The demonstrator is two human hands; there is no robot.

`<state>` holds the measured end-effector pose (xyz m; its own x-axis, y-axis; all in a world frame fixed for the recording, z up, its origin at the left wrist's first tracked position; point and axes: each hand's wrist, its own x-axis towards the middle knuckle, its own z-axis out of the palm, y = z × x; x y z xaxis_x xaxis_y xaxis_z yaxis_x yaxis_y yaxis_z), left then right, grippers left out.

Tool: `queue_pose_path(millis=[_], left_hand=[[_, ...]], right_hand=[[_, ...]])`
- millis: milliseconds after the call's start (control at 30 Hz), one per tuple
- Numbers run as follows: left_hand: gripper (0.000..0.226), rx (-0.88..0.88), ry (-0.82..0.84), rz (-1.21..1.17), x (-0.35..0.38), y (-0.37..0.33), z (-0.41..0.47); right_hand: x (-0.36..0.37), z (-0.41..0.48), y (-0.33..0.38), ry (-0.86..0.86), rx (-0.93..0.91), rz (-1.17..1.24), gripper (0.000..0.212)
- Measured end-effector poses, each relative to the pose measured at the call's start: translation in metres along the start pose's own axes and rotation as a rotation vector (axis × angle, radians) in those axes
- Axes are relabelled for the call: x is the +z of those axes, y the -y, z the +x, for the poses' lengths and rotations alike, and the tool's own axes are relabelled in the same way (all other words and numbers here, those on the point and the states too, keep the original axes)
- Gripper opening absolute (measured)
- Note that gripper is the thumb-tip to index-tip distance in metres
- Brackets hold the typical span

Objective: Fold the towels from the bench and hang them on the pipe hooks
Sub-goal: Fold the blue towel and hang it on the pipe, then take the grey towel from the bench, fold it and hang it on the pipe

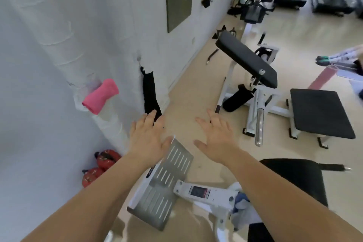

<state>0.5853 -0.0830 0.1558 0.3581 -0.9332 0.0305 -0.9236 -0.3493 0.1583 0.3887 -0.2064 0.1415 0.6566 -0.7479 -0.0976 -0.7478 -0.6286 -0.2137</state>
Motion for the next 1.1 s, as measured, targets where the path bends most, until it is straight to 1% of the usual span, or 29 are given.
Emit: queue_pose_path(millis=[133, 267, 400, 500, 600, 700, 800, 867, 933, 1000, 1033, 1100], left_hand=[[0.071, 0.072, 0.171, 0.024, 0.051, -0.065, -0.009], [0.068, 0.099, 0.333, 0.034, 0.101, -0.146, -0.017], [0.068, 0.178, 0.490, 0.020, 0.159, -0.227, -0.029], [0.067, 0.246, 0.621, -0.019, 0.201, -0.277, -0.039], [0.067, 0.284, 0.754, -0.077, 0.231, -0.312, -0.053], [0.070, 0.313, 0.863, -0.074, 0.259, -0.332, -0.058], [0.071, 0.281, 0.900, -0.089, 0.277, -0.341, -0.056], [0.070, 0.248, 0.927, -0.120, 0.291, -0.351, -0.054], [0.061, 0.214, 0.940, -0.199, 0.301, -0.362, -0.050], [0.048, 0.202, 0.949, -0.307, 0.315, -0.371, -0.045], [0.046, 0.190, 0.950, -0.342, 0.323, -0.373, -0.042], [0.049, 0.114, 0.954, -0.377, 0.341, -0.377, -0.037]], right_hand=[[0.036, -0.060, -0.082, 0.142, 0.129, -0.007, 0.072], [0.064, -0.120, -0.169, 0.261, 0.255, 0.047, 0.070], [0.095, -0.173, -0.249, 0.332, 0.359, 0.058, 0.068], [0.117, -0.209, -0.293, 0.360, 0.424, 0.093, 0.066], [0.143, -0.245, -0.322, 0.329, 0.488, 0.126, 0.066], [0.169, -0.265, -0.337, 0.296, 0.568, 0.163, 0.066], [0.190, -0.269, -0.337, 0.277, 0.648, 0.164, 0.065], [0.204, -0.272, -0.336, 0.208, 0.663, 0.162, 0.065], [0.214, -0.275, -0.337, 0.103, 0.653, 0.159, 0.059], [0.220, -0.277, -0.339, 0.041, 0.650, 0.182, 0.053], [0.223, -0.278, -0.340, 0.029, 0.655, 0.190, 0.052], [0.228, -0.279, -0.342, 0.020, 0.662, 0.205, 0.050]])
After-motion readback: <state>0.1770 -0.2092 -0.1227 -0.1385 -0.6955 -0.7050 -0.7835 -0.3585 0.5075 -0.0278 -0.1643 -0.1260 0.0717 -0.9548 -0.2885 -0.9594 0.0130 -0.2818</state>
